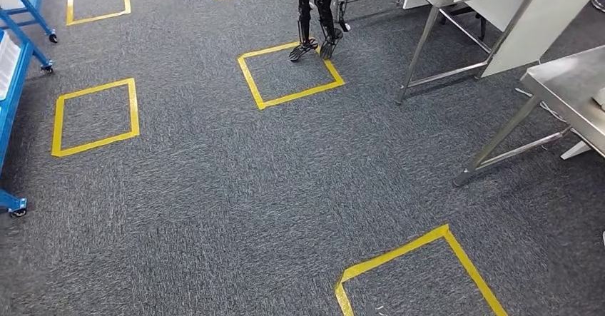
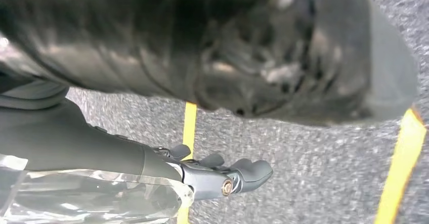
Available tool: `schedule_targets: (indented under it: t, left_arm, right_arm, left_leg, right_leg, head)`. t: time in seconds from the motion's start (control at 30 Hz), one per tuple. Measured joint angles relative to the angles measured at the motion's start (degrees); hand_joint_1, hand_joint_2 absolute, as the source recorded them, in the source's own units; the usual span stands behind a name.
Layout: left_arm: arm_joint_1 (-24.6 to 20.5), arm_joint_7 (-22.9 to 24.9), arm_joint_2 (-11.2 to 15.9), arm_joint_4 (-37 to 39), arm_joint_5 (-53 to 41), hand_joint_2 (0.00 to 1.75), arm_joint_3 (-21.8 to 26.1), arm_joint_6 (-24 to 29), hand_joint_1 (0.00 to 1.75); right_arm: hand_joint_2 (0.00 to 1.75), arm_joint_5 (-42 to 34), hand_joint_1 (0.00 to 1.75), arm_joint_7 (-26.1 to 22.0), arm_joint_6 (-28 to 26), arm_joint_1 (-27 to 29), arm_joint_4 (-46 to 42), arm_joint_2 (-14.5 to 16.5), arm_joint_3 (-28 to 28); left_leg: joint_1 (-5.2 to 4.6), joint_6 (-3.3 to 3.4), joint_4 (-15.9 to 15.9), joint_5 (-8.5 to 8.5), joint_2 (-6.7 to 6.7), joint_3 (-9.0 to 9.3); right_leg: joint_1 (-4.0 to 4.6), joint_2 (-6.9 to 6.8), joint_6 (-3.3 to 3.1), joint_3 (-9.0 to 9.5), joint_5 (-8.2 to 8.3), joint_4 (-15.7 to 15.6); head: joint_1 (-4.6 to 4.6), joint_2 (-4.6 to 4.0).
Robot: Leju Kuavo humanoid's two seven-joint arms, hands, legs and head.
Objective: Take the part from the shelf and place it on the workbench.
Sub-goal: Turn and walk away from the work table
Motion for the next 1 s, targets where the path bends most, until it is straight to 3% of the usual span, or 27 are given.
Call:
schedule_targets:
  t: [0.07, 0.1, 0.13, 0.17, 0.2, 0.23, 0.27, 0.3, 0.37, 0.43, 0.5, 0.57, 0.63, 0.67, 0.73, 0.8, 0.87, 0.93, 1.0]
  left_arm:
    - [-0.09, 0.49, 0.04, 0.0, -0.02, 0.0, 0.0, 0.03, 0.0]
    - [-0.17, 0.77, 0.05, 0.0, -0.07, 0.0, 0.0, -0.03, 0.0]
    - [-0.19, 1.02, 0.05, 0.0, -0.13, 0.0, 0.0, -0.14, 0.0]
    - [-0.17, 1.22, 0.05, 0.0, -0.17, 0.0, -0.01, -0.28, 0.0]
    - [-0.12, 1.31, 0.06, 0.0, -0.21, 0.0, -0.01, -0.44, 0.0]
    - [-0.08, 1.27, 0.06, 0.0, -0.23, 0.0, -0.02, -0.54, 0.0]
    - [-0.07, 1.09, 0.06, 0.0, -0.23, 0.0, -0.02, -0.6, 0.0]
    - [-0.12, 0.81, 0.06, 0.0, -0.22, 0.0, -0.02, -0.61, 0.0]
    - [-0.19, 0.18, 0.06, 0.0, -0.17, 0.0, -0.02, -0.56, 0.0]
    - [-0.04, -0.24, 0.06, 0.0, -0.02, 0.0, -0.03, -0.42, 0.0]
    - [0.08, -0.43, 0.06, 0.0, 0.3, 0.0, -0.04, -0.21, 0.0]
    - [-0.06, -0.5, 0.06, 0.0, 0.51, 0.0, -0.04, -0.06, 0.0]
    - [-0.16, -0.5, 0.06, 0.0, 0.55, 0.0, -0.04, 0.0, 0.0]
    - [-0.12, -0.46, 0.06, 0.0, 0.56, 0.0, -0.04, 0.01, 0.0]
    - [-0.02, -0.28, 0.06, 0.0, 0.6, 0.0, -0.04, 0.01, 0.0]
    - [-0.13, 0.06, 0.06, 0.0, 0.6, 0.0, -0.04, 0.0, 0.0]
    - [-0.25, 0.31, 0.06, 0.0, 0.59, 0.0, -0.05, -0.03, 0.0]
    - [-0.05, 0.37, 0.06, 0.0, 0.59, 0.0, -0.06, -0.05, 0.0]
    - [0.11, 0.43, 0.08, 0.01, 0.59, 0.0, -0.07, -0.03, 0.0]
  right_arm:
    - [0.0, -0.18, 0.0, 0.1, 0.03, 0.06, 0.0, -0.01, 0.01]
    - [0.0, -0.3, 0.0, -0.01, 0.02, 0.17, 0.0, -0.01, 0.01]
    - [0.0, -0.39, 0.0, -0.22, -0.01, 0.31, 0.0, -0.01, 0.01]
    - [0.0, -0.48, 0.0, -0.54, -0.04, 0.44, 0.0, -0.01, 0.01]
    - [0.0, -0.55, 0.0, -0.9, -0.09, 0.51, 0.0, -0.02, 0.01]
    - [0.0, -0.61, 0.0, -1.21, -0.18, 0.51, 0.0, -0.04, 0.01]
    - [0.0, -0.64, 0.0, -1.43, -0.26, 0.48, 0.01, -0.05, 0.01]
    - [0.0, -0.67, 0.0, -1.56, -0.33, 0.45, 0.01, -0.06, 0.01]
    - [0.0, -0.68, 0.0, -1.63, -0.37, 0.37, 0.01, -0.07, 0.03]
    - [0.0, -0.68, 0.0, -1.5, -0.27, 0.28, 0.0, -0.07, 0.07]
    - [0.0, -0.69, 0.0, -1.16, -0.07, 0.26, 0.0, -0.11, 0.1]
    - [0.0, -0.69, 0.0, -0.85, 0.07, 0.34, 0.01, -0.2, 0.12]
    - [0.0, -0.69, 0.0, -0.56, 0.2, 0.4, 0.02, -0.26, 0.12]
    - [0.0, -0.71, 0.0, -0.42, 0.27, 0.4, 0.02, -0.27, 0.12]
    - [0.0, -0.75, 0.0, -0.17, 0.33, 0.35, 0.02, -0.27, 0.12]
    - [0.0, -0.84, 0.0, -0.05, 0.36, 0.3, 0.02, -0.29, 0.12]
    - [0.0, -0.95, 0.0, -0.14, 0.39, 0.2, 0.01, -0.37, 0.12]
    - [0.0, -1.03, 0.0, -0.46, 0.52, 0.04, -0.03, -0.45, 0.12]
    - [0.0, -1.07, 0.0, -0.81, 0.62, -0.04, -0.09, -0.53, 0.12]
  left_leg:
    - [0.2, 0.34, -0.4, 0.28, -0.96, 0.28]
    - [0.2, 0.42, -0.38, 0.31, -1.58, 0.21]
    - [0.21, 0.43, -0.33, 0.3, -2.3, 0.18]
    - [0.26, 0.39, -0.23, 0.26, -3.11, 0.17]
    - [0.36, 0.27, -0.02, 0.18, -4.0, 0.17]
    - [0.5, 0.02, 0.32, 0.01, -4.88, 0.15]
    - [0.58, -0.36, 0.76, -0.23, -5.7, 0.01]
    - [0.64, -0.78, 1.27, -0.44, -6.5, -0.27]
    - [0.76, -1.64, 1.75, -0.5, -7.84, -0.92]
    - [1.0, -2.33, 1.8, -0.34, -8.42, -1.41]
    - [0.84, -2.67, 4.31, -1.69, -5.6, -2.78]
    - [0.63, -2.75, 10.99, -4.88, -1.94, -6.14]
    - [0.66, -2.74, 17.12, -6.89, -0.92, -9.37]
    - [0.63, -2.64, 17.79, -6.55, -0.76, -9.76]
    - [0.42, -2.04, 12.34, -3.12, 0.06, -6.88]
    - [-0.28, -1.18, 5.0, -0.64, 2.35, -2.97]
    - [-0.9, -0.66, 2.47, -0.47, 3.24, -1.75]
    - [-0.75, -0.25, 1.8, -0.08, 1.87, -1.6]
    - [-0.34, 0.34, 0.59, 0.51, 0.61, -0.95]
  right_leg:
    - [-0.21, 3.03, 0.26, -2.75, -3.51, 6.1]
    - [-0.31, 3.79, 0.34, -4.57, -5.06, 9.8]
    - [-0.42, 4.13, 0.47, -5.94, -5.71, 12.45]
    - [-0.59, 4.29, 0.62, -6.48, -5.2, 13.21]
    - [-0.79, 4.46, 0.79, -5.95, -3.55, 11.71]
    - [-1.08, 5.02, 0.99, -4.5, -1.24, 8.29]
    - [-1.33, 6.35, 1.16, -2.91, 0.36, 4.68]
    - [-1.5, 7.62, 1.15, -1.65, 1.37, 1.78]
    - [-1.39, 9.01, 0.7, -0.82, 1.29, -0.25]
    - [-1.24, 7.63, -0.23, -0.58, 1.44, -0.39]
    - [-1.24, 6.09, -1.2, -0.23, 1.63, -0.7]
    - [-0.92, 4.45, -1.85, -0.16, 1.59, -0.83]
    - [-0.47, 2.65, -2.17, -0.1, 1.4, -0.81]
    - [-0.28, 1.81, -2.26, -0.04, 1.28, -0.8]
    - [0.02, 0.27, -2.25, 0.3, 0.97, -0.79]
    - [0.32, -1.06, -1.95, 0.71, 0.59, -0.81]
    - [0.4, -2.14, -1.42, 1.0, 0.35, -0.92]
    - [0.32, -2.91, -0.81, 1.41, 0.15, -1.14]
    - [0.16, -0.67, -0.36, 1.01, -1.35, 0.57]
  head:
    - [0.38, 0.0]
    - [0.45, 0.0]
    - [0.51, 0.0]
    - [0.51, 0.0]
    - [0.52, 0.0]
    - [0.54, 0.0]
    - [0.59, 0.0]
    - [0.65, 0.0]
    - [0.72, 0.0]
    - [0.66, 0.0]
    - [0.28, 0.0]
    - [-0.15, 0.0]
    - [-0.22, 0.0]
    - [-0.23, 0.0]
    - [-0.23, 0.0]
    - [-0.17, 0.0]
    - [-0.11, 0.0]
    - [-0.12, 0.0]
    - [0.15, 0.0]
